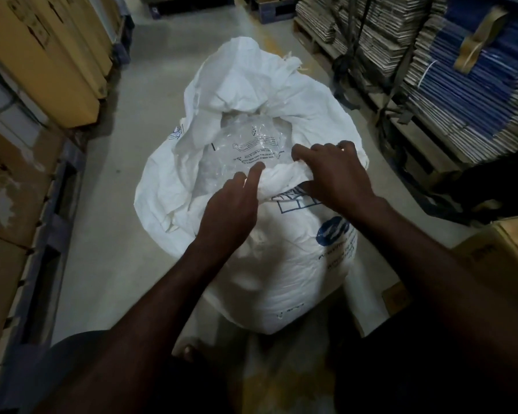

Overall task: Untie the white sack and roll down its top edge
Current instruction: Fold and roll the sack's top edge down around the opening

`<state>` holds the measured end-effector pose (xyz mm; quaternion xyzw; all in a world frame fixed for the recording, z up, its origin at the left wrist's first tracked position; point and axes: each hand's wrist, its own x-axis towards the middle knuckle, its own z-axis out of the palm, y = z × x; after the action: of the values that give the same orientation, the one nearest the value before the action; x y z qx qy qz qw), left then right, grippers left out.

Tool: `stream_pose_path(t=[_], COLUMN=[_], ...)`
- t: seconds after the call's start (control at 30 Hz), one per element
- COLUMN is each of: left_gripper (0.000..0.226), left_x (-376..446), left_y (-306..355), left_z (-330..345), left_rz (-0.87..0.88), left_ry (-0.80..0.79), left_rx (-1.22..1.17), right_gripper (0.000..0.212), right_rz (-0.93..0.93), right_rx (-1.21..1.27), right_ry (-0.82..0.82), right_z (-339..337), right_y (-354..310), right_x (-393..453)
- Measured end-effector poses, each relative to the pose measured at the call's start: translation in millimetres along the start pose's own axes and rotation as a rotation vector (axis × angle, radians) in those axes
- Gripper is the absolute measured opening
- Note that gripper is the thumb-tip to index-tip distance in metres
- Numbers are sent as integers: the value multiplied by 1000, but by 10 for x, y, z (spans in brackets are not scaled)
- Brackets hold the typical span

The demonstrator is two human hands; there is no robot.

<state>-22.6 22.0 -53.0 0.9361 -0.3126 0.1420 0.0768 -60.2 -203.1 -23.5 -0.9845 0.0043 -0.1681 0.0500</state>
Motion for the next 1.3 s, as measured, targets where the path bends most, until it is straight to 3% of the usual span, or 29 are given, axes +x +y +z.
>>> stream_pose_path(t=[0.17, 0.3, 0.47, 0.63, 0.7, 0.8, 0.87, 1.03, 1.13, 1.2, 1.3], left_gripper=[82, 50, 39, 33, 36, 41, 43, 59, 79, 74, 48], left_x=[-114, -8, -38, -69, -103, -260, -364, -383, -417, -407, -368], left_y=[-16, -137, -336, -953, -1118, -1303, -1346, -1225, -992, -797, -638], left_z=[-222, -545, -914, -1089, -1070, -1073, -1098, -1250, -1237, -1172, -1112], left_rz=[5, -75, -2, 22, 42, 27, 24, 115, 119, 112, 52], left_ry=[19, 194, 412, 652, 641, 585, 522, 252, 74, 111, 277], left_rx=[-266, -258, -127, -88, -111, -137, -129, -265, -108, -82, -146], right_gripper=[54, 50, 35, 38, 56, 82, 83, 60, 56, 54, 54], right_rz=[-31, -65, -106, -193, -173, -190, -132, -58, -48, -74, -130], right_rx=[62, 204, 343, 410, 367, 393, 380, 224, 173, 138, 100], right_ry=[246, 463, 482, 463, 368, 48, -59, 311, 382, 405, 359], right_z=[-188, -531, -833, -884, -853, -713, -619, -644, -653, -640, -668], right_y=[-301, -372, -759, -1540, -1702, -1669, -1533, -1285, -1173, -1159, -1166], right_x=[-51, -132, -433, -459, -429, -479, -466, -275, -279, -294, -264])
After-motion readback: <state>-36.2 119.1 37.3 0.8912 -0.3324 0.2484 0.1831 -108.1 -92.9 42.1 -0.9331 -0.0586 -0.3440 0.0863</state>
